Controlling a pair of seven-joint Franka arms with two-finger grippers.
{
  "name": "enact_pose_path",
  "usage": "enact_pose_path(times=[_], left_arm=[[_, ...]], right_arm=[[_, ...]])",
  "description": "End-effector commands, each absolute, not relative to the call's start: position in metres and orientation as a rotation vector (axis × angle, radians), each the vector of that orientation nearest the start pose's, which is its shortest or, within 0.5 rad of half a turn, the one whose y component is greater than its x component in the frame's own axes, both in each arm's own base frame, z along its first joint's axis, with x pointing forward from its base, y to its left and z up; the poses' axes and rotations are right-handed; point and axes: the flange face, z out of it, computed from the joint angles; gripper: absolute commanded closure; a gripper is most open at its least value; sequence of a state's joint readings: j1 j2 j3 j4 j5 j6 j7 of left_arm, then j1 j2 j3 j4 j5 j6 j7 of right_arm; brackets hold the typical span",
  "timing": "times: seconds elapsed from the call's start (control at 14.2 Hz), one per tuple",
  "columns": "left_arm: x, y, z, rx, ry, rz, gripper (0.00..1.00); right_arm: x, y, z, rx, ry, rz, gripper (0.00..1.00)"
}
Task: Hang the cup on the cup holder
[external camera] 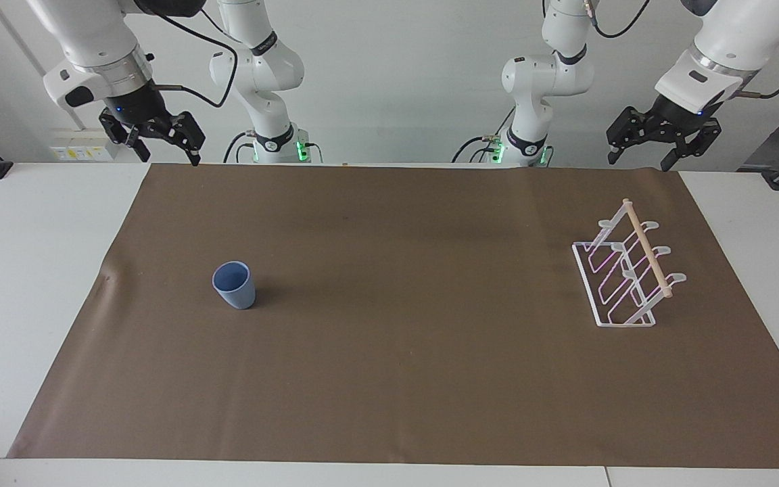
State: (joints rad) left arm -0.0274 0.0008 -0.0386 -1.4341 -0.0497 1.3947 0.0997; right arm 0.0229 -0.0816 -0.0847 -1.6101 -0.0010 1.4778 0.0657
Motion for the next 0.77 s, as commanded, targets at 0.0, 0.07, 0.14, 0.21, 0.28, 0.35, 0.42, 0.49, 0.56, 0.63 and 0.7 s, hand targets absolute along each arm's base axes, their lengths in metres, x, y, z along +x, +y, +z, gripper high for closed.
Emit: enact_pose_path(times=[0.0,0.07,0.14,0.21,0.28,0.35,0.42,0.49,0.56,0.63,0.7], left_arm=[[0.531,-0.03,0.673,-3.168,0.23,0.035,0.0],[0.532,-0.026,0.675,-3.168,0.195,0.028,0.0],[0.533,-0.023,0.676,-3.155,0.191,0.021,0.0],[0.533,-0.021,0.676,-3.137,0.186,0.022,0.0],[0.533,-0.02,0.677,-3.133,0.187,0.019,0.0],[0.533,-0.02,0.677,-3.132,0.187,0.019,0.0],[0.533,-0.021,0.677,-3.132,0.189,0.017,0.0],[0.533,-0.021,0.677,-3.132,0.189,0.015,0.0],[0.532,-0.021,0.676,-3.132,0.192,0.022,0.0],[0.532,-0.022,0.675,-3.132,0.196,0.027,0.0],[0.531,-0.022,0.674,-3.132,0.189,0.036,0.0]], right_arm=[[0.511,-0.04,0.64,-3.148,0.189,0.064,0.0],[0.512,-0.04,0.64,-3.148,0.187,0.056,0.0],[0.512,-0.041,0.636,-3.148,0.182,0.064,0.0],[0.512,-0.041,0.632,-3.149,0.155,0.066,0.0],[0.512,-0.041,0.633,-3.15,0.131,0.059,0.0],[0.512,-0.041,0.632,-3.15,0.13,0.059,0.0],[0.516,-0.04,0.629,-3.148,0.123,0.049,0.0],[0.52,-0.04,0.623,-3.15,0.115,0.028,0.0],[0.525,-0.04,0.613,-3.148,0.05,-0.001,0.0],[0.531,-0.039,0.596,-3.146,-0.023,-0.033,0.0],[0.541,-0.043,0.569,-3.14,-0.034,-0.072,0.0]])
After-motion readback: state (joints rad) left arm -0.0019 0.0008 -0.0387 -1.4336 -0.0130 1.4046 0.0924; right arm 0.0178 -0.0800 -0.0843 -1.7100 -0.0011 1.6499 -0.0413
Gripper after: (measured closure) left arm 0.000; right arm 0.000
